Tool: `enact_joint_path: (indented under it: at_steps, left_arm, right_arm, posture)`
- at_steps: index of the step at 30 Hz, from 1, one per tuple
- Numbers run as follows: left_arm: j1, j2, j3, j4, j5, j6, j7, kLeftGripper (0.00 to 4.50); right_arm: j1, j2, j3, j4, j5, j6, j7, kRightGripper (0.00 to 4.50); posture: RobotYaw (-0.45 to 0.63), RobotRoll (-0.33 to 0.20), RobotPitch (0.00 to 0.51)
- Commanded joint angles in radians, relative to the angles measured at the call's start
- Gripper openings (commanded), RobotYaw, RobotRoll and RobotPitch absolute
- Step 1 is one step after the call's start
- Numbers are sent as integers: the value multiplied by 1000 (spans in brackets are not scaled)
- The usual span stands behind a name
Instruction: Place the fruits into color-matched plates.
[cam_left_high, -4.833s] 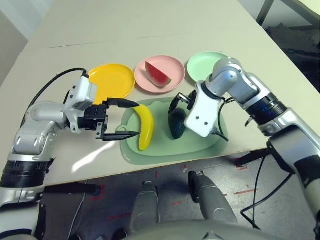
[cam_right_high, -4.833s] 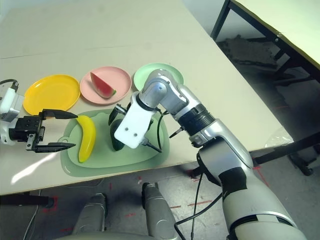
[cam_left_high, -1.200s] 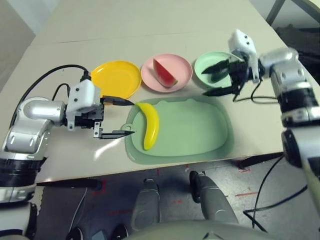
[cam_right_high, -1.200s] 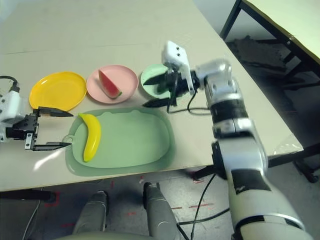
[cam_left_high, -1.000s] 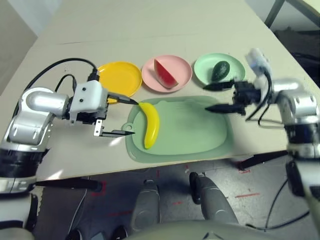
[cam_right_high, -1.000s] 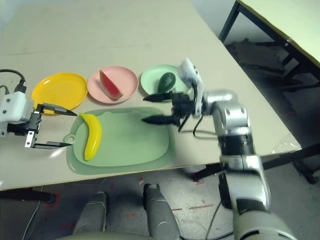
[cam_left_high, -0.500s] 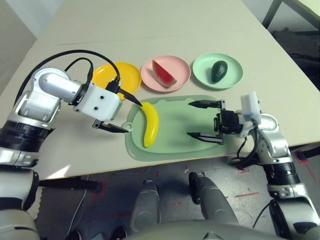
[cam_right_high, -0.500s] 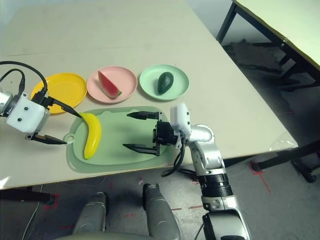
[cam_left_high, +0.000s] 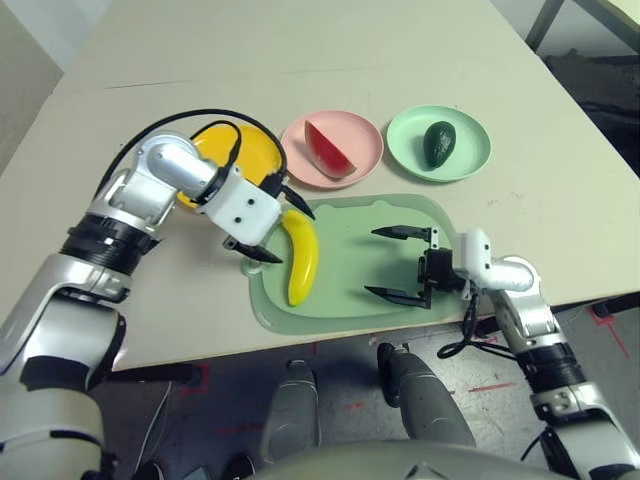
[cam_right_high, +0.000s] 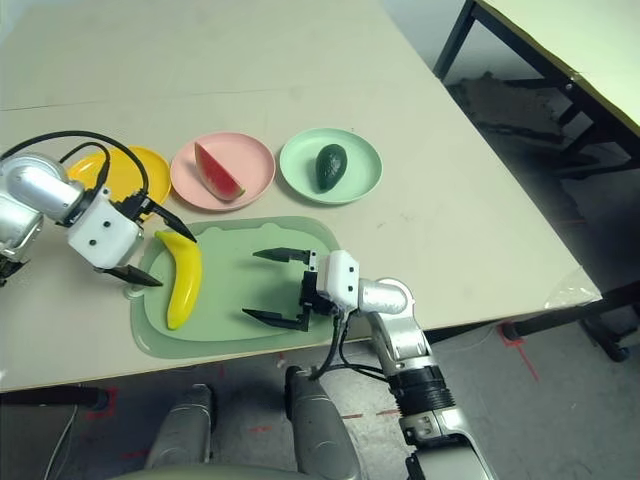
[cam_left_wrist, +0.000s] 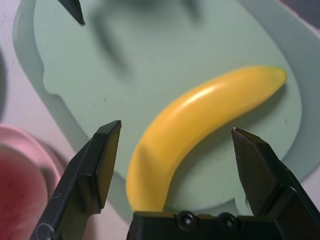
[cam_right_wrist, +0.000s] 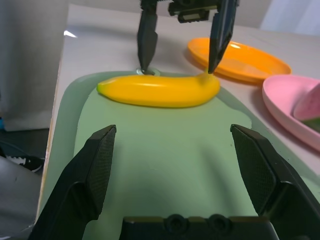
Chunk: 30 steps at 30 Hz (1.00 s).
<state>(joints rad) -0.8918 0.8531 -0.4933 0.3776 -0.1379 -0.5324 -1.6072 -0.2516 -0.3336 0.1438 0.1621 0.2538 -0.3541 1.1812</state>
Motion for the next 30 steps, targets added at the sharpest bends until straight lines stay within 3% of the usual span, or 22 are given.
enact_joint_path:
  at_steps: [1,14,23,30]
  left_arm:
    - [13,2,-28,-4,10,-3,-7,4500]
    - [-5,-6,-73,78,52,-120,-7,4500]
    - [-20,-75,-82,175,103,-224,-7,4500]
    - [-34,-54,-103,172,81,-201,-7,2311]
  right_arm:
    - [18,-4,-6,-35,7,11,-48,4481]
    - [-12,-20,-8,-84,30,57,-132,4481]
    - [-7,-21,13,-84,19,61,-140,4481]
    - [20,-35,28,-107,22,52,-125,4500]
  posture:
    - [-114,0,199]
    - [-117,0,198]
    - [-129,0,202]
    - [-132,0,202]
